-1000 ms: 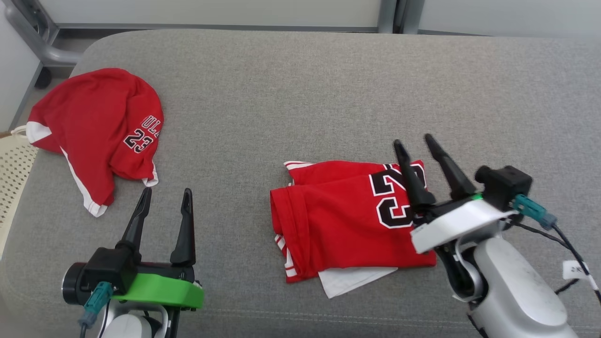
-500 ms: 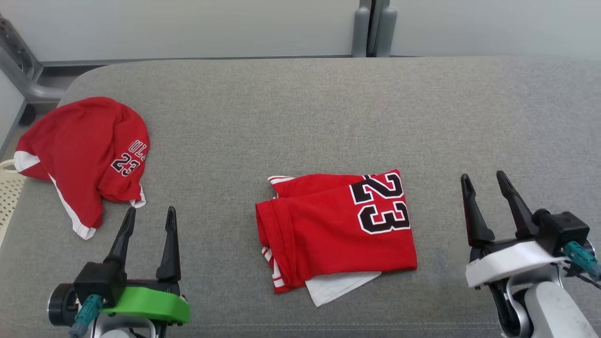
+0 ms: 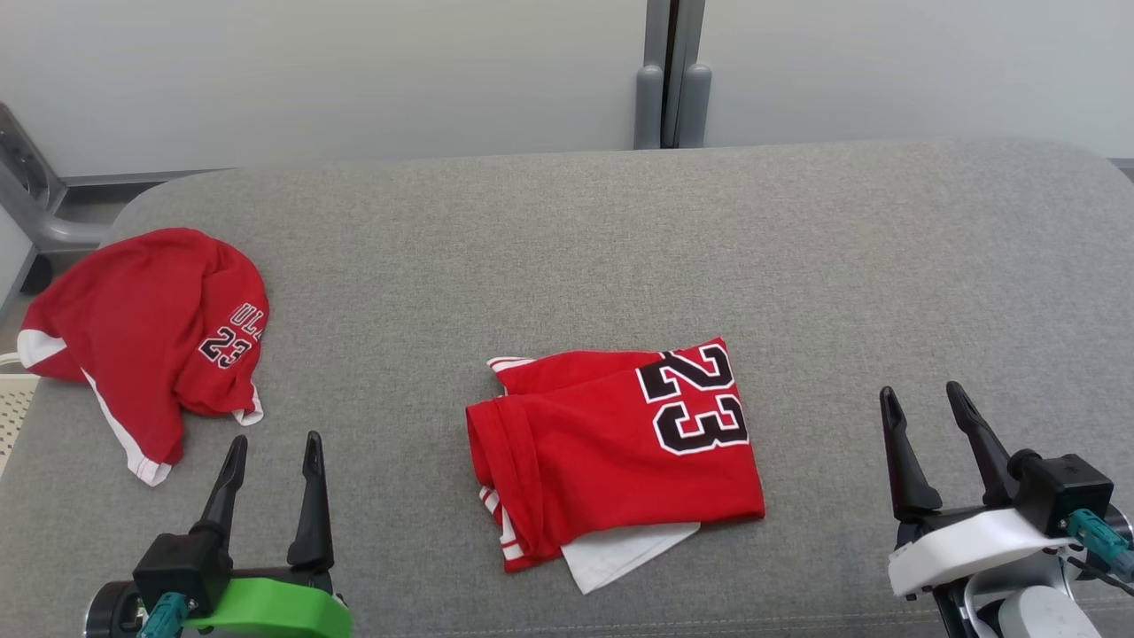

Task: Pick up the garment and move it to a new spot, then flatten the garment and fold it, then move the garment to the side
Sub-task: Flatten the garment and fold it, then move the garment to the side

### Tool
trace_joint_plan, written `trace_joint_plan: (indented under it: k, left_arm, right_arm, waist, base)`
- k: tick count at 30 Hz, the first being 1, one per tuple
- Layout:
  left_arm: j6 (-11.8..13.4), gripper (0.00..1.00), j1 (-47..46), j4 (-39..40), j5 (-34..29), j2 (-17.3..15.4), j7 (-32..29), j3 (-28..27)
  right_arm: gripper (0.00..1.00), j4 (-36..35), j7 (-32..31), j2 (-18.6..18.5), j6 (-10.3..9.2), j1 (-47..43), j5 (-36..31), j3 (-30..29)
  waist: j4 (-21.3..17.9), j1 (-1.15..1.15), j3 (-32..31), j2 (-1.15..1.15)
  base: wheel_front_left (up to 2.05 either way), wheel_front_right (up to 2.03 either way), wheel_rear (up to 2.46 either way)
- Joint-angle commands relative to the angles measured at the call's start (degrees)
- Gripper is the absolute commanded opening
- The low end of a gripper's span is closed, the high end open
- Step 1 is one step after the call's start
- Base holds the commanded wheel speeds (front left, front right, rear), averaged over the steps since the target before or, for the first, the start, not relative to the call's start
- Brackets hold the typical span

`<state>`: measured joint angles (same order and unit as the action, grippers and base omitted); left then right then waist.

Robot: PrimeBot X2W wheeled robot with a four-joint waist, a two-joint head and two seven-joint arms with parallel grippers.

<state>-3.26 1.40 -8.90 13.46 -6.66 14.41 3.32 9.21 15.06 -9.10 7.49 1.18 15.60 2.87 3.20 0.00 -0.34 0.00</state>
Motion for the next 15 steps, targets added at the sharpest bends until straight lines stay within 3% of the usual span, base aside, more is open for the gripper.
trace_joint_plan:
  k: [1,15]
  left_arm:
    - [0.4,1.0,0.57,0.32,0.23,-0.56,-0.07,-0.1]
    - [0.76,1.0,-0.1,0.29,0.55,-0.81,0.09,0.76]
  right_arm:
    - [1.0,-0.09,0.21,-0.1,-0.01,-0.58,-0.37,0.19]
    - [1.0,0.94,0.21,-0.33,-0.01,0.36,0.01,0.59]
  waist:
    - [0.01,0.0,-0.02,0.0]
    - [0.61,0.0,0.08,0.0]
  base:
    - [0.0,0.0,0.0]
    - [0.0,0.0,0.0]
